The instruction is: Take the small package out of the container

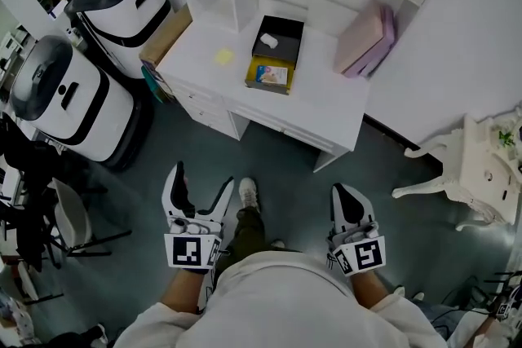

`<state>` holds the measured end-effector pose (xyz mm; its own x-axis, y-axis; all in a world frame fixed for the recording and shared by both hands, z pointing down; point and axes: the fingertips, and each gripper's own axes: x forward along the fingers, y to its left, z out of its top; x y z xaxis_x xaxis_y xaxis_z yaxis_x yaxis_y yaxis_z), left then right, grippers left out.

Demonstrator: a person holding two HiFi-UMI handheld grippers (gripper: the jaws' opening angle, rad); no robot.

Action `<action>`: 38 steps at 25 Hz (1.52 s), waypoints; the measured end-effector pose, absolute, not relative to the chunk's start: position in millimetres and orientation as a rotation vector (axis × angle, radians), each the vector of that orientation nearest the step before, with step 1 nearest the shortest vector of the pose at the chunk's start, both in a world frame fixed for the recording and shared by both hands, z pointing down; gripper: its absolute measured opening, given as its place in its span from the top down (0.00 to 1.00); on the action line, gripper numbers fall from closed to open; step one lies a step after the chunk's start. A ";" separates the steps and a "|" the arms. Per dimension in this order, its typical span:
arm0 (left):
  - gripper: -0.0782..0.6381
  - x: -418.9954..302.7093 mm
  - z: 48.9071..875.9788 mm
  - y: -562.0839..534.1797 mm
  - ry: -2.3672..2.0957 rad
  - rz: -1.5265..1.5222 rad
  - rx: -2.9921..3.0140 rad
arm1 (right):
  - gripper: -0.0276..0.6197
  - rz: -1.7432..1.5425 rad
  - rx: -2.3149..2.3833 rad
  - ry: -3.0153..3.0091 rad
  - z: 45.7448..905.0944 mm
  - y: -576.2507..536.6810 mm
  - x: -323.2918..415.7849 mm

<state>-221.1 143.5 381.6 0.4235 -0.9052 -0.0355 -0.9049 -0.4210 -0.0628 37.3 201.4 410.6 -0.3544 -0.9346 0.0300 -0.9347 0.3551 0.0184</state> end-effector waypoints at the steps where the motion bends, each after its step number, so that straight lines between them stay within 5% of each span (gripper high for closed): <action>1: 0.28 -220.3 381.8 129.1 1.639 -0.005 -2.597 | 0.92 -0.003 1.770 -2.550 408.9 188.4 37.3; 18: 0.28 -211.9 396.9 -112.8 1.346 -0.208 -2.809 | 0.92 -0.026 1.949 -2.398 369.6 -24.4 6.5; 38: 0.28 -140.2 466.8 -234.0 0.978 -0.573 -2.837 | 0.92 0.073 2.013 -2.357 389.1 -120.8 58.9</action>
<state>-140.2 -234.0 466.8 0.7254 -0.6093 0.3203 -0.5770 -0.7919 -0.1999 58.9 -120.8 389.1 -0.1562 -0.9858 0.0620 -0.9877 0.1560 -0.0091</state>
